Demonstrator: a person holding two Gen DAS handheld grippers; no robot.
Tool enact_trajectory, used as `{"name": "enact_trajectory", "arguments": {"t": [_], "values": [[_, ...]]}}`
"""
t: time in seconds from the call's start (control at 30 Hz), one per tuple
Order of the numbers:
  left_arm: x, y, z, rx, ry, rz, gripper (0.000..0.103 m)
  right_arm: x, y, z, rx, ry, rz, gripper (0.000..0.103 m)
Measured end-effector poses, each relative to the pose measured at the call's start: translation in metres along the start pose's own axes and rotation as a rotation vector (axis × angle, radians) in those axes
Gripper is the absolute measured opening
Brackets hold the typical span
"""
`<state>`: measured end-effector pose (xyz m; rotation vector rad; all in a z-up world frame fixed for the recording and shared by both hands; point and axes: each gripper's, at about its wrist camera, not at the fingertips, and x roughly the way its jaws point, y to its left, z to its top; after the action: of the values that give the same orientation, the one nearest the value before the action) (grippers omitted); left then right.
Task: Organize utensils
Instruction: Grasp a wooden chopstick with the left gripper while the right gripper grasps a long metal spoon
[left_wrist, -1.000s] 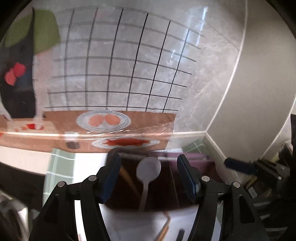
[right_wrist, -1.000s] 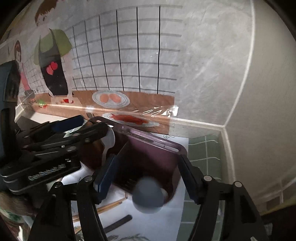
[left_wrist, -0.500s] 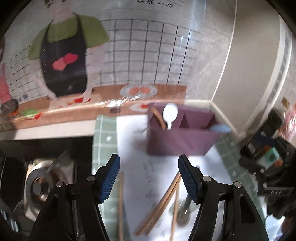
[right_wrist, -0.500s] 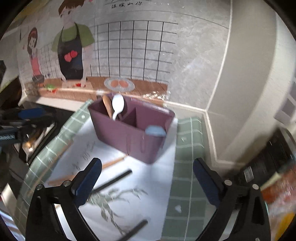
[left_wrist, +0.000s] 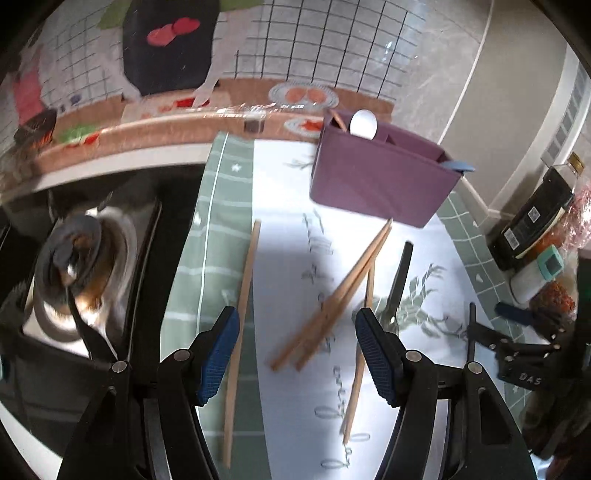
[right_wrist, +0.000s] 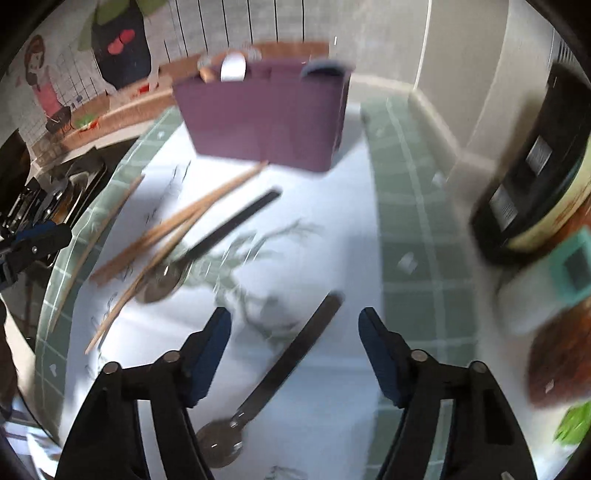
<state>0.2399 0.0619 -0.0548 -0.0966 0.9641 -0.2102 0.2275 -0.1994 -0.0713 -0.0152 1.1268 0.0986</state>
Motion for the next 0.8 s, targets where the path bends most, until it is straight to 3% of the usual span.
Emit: {"name": "enact_trajectory", "arguments": {"t": [0.1,0.23,0.3,0.33,0.37,0.53,0.63,0.7,0.8], "values": [[-0.003,-0.008,-0.013,0.038,0.002,-0.011,0.066,0.009,0.005,-0.007,0.015,0.028,0.008,0.057],[0.0,-0.01,-0.02,-0.019,0.037,-0.073,0.066,0.019,0.013,-0.011,0.002,0.048,0.016,0.045],[0.003,-0.01,-0.021,-0.036,0.038,-0.07,0.066,0.019,0.018,-0.012,-0.028,0.038,0.019,0.032],[0.004,-0.009,-0.021,-0.036,0.039,-0.065,0.066,0.018,0.02,-0.013,-0.037,0.038,0.028,0.018],[0.005,-0.009,-0.02,-0.032,0.045,-0.063,0.066,0.016,0.021,-0.012,-0.046,0.038,0.034,0.012],[0.011,0.006,-0.008,0.02,0.057,-0.034,0.066,0.011,0.02,-0.013,-0.055,0.024,0.046,0.011],[0.021,0.021,0.008,-0.003,0.092,-0.024,0.062,0.01,0.016,-0.014,-0.039,0.024,0.056,0.011],[0.034,0.028,0.019,-0.019,0.137,0.005,0.048,0.01,0.014,-0.016,-0.032,0.026,0.06,0.011],[0.06,0.035,0.036,-0.026,0.223,0.021,0.036,0.009,0.011,-0.016,-0.031,0.025,0.072,0.011]]}}
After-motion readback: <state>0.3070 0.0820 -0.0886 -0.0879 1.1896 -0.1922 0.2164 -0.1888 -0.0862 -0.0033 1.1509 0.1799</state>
